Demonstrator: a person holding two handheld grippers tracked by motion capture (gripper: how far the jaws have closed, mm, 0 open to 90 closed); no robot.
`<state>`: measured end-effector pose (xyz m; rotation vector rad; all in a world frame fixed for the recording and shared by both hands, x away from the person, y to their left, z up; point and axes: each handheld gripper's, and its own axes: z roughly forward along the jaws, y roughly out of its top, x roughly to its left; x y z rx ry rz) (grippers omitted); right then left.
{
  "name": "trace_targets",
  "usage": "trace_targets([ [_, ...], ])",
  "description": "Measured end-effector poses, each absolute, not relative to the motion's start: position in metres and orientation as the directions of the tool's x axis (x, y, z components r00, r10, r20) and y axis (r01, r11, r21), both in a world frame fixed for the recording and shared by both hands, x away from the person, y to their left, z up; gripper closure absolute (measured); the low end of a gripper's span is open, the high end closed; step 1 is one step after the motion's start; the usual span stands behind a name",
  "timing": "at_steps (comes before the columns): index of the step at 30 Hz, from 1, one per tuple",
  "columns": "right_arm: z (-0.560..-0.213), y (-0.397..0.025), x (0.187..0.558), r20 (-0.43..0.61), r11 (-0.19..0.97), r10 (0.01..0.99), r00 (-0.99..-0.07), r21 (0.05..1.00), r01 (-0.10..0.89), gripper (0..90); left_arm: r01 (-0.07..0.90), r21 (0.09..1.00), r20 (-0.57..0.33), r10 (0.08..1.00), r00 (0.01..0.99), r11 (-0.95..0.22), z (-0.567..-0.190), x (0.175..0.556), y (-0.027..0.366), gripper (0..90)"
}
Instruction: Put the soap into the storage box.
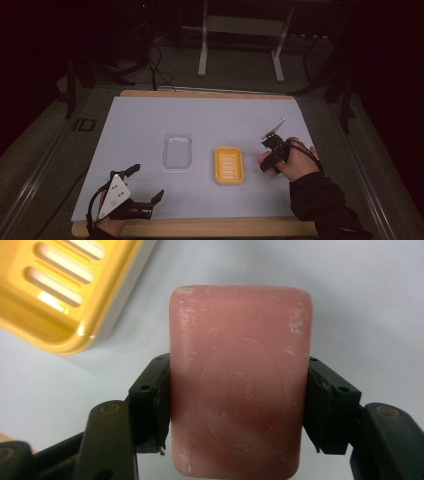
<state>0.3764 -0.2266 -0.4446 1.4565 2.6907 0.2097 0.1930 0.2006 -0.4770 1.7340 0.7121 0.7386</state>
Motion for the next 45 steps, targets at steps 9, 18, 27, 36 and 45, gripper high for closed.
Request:
trace_targets([
  [9,-0.416,-0.206,0.361,-0.031,0.459,0.885,-0.464,0.223,0.860,37.7,0.103,0.964,0.131,0.770,0.624,-0.247,-0.477,0.192,0.201,0.5],
  [18,-0.399,-0.174,0.351,0.111,0.367,0.904,-0.413,0.294,0.883,37.7,0.103,0.963,0.134,0.774,0.618,-0.248,-0.477,0.192,0.201,0.6],
  [27,-0.391,-0.142,0.347,0.092,0.330,0.921,-0.378,0.327,0.886,37.6,0.103,0.964,0.134,0.778,0.613,-0.247,-0.476,0.192,0.202,0.5],
  [36,-0.408,-0.122,0.355,0.088,0.304,0.935,-0.342,0.297,0.905,37.7,0.104,0.961,0.140,0.774,0.617,-0.256,-0.476,0.191,0.201,0.6],
  [45,-0.442,-0.115,0.370,0.156,0.210,0.955,-0.253,0.247,0.946,37.7,0.100,0.959,0.149,0.767,0.624,-0.267,-0.477,0.191,0.200,0.5],
])
